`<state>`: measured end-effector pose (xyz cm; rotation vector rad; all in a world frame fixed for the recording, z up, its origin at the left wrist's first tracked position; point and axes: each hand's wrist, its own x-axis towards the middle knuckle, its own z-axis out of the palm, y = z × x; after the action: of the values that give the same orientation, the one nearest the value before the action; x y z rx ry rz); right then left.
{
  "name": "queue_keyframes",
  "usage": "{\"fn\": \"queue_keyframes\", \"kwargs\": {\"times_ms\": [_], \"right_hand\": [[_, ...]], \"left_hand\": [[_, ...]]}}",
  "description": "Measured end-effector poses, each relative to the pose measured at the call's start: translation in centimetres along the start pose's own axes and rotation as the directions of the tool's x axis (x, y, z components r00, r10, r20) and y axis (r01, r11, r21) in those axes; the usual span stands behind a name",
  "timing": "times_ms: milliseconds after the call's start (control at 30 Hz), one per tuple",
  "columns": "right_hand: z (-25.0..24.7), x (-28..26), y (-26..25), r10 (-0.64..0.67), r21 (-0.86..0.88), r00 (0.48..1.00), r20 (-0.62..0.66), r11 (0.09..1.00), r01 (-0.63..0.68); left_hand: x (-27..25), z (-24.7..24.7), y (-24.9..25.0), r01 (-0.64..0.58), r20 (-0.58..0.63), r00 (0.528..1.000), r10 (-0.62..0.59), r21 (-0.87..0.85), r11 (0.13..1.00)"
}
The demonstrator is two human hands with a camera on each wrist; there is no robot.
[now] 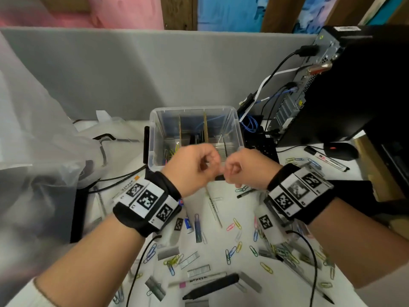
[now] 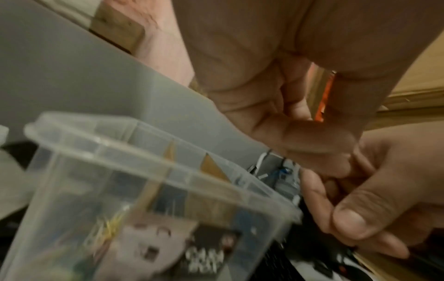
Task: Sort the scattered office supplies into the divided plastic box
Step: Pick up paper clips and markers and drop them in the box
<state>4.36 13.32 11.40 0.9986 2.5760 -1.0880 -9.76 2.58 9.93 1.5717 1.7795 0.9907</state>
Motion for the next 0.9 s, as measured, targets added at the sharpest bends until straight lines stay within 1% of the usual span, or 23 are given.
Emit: {"fn": "queue_keyframes", "kwargs": {"times_ms": [67,133,167,233,267,367,433,533,667,800,900], "right_hand": [[0.8,-0.9,1.7,0.089,-0.067,0.994,0.069,0.994,-0.085],[2.3,-1.7,3.5,0.185,-0.126,0.977,0.105,0.977,-0.172],[3.2,-1.9,4.4,0.217,-0.158,0.968,0.125,0.968,-0.196],[5.3,-2.1,6.2,0.248,-0.264,0.955,0.161,0.943,-0.201],[6.4,-2.2,6.9,0.243,-0.307,0.959,0.146,0.933,-0.189],[9.6,-2.1,8.4,0.224,-0.264,0.973,0.053,0.943,-0.203],[11.0,-1.8,8.8,0.208,-0.279,0.978,0.007,0.940,-0.198],[12.0,-1.3,8.7,0.188,-0.304,0.982,-0.022,0.934,-0.186],[12.2,-1.1,8.9,0.220,-0.278,0.975,-0.021,0.936,-0.217],[12.2,-1.1,8.8,0.243,-0.272,0.970,0.021,0.935,-0.228],[12.0,-1.4,9.1,0.208,-0.289,0.976,0.063,0.940,-0.182]], "left_hand": [[-0.5,2.1,-0.2,0.042,0.142,0.989,-0.048,0.045,0.998],[-0.9,4.3,-1.1,0.085,0.257,0.958,-0.124,0.160,0.984],[-1.1,5.4,-1.8,0.099,0.294,0.941,-0.168,0.235,0.967],[-1.5,7.9,-2.7,0.132,0.351,0.897,-0.268,0.365,0.922],[-1.8,9.2,-3.1,0.150,0.366,0.876,-0.314,0.412,0.899],[-2.3,12.2,-3.8,0.159,0.362,0.839,-0.406,0.549,0.820],[-2.2,13.5,-3.8,0.165,0.333,0.831,-0.446,0.618,0.769],[-1.9,14.4,-3.6,0.205,0.286,0.827,-0.484,0.648,0.734],[-1.5,14.7,-3.1,0.235,0.280,0.800,-0.531,0.667,0.707],[-1.7,14.9,-2.4,0.171,0.318,0.791,-0.522,0.705,0.688],[-1.9,15.0,-2.1,0.148,0.332,0.781,-0.529,0.725,0.673]]}}
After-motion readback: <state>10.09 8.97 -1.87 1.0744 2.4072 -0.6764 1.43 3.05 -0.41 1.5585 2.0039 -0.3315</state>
